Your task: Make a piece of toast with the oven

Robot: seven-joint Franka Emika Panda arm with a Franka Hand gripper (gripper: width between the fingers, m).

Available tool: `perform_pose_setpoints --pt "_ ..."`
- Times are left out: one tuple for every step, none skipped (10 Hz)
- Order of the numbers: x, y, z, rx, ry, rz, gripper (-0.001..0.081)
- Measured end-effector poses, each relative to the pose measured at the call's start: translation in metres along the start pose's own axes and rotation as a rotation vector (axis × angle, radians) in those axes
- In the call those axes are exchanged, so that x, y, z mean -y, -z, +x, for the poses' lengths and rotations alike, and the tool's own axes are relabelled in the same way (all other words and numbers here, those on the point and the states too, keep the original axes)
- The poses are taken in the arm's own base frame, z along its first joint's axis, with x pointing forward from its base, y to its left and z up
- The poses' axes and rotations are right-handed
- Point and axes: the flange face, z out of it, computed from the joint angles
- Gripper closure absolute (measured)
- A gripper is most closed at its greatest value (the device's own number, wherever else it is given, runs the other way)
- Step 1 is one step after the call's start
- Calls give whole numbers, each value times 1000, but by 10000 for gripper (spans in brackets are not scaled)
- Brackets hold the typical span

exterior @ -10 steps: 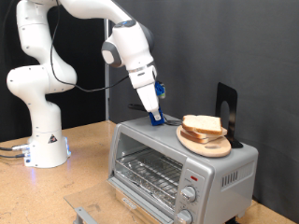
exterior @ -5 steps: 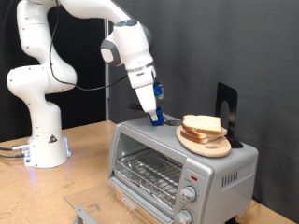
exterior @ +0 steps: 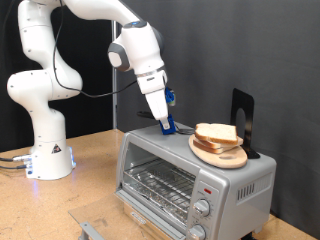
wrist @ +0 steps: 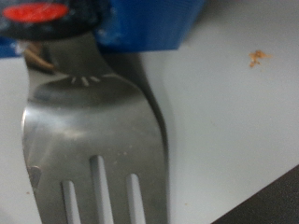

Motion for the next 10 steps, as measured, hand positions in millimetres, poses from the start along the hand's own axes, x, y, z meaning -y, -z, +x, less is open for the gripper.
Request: perform_pose_setpoints --pt "0 -1 0 3 1 0 -2" --pt "1 -3 -1 7 2 0 -2" --pt "1 -5 -1 9 2 0 -2" --pt "1 -6 -1 7 3 -1 -2" --pt "1 -7 0 3 3 -1 -2" --pt "1 -8 0 1 2 1 -2" --pt "1 -8 0 0 2 3 88" --pt "1 -7 0 -1 2 6 88" --pt "1 -7 1 -1 2 8 270" --pt "1 -7 1 -1 0 9 319"
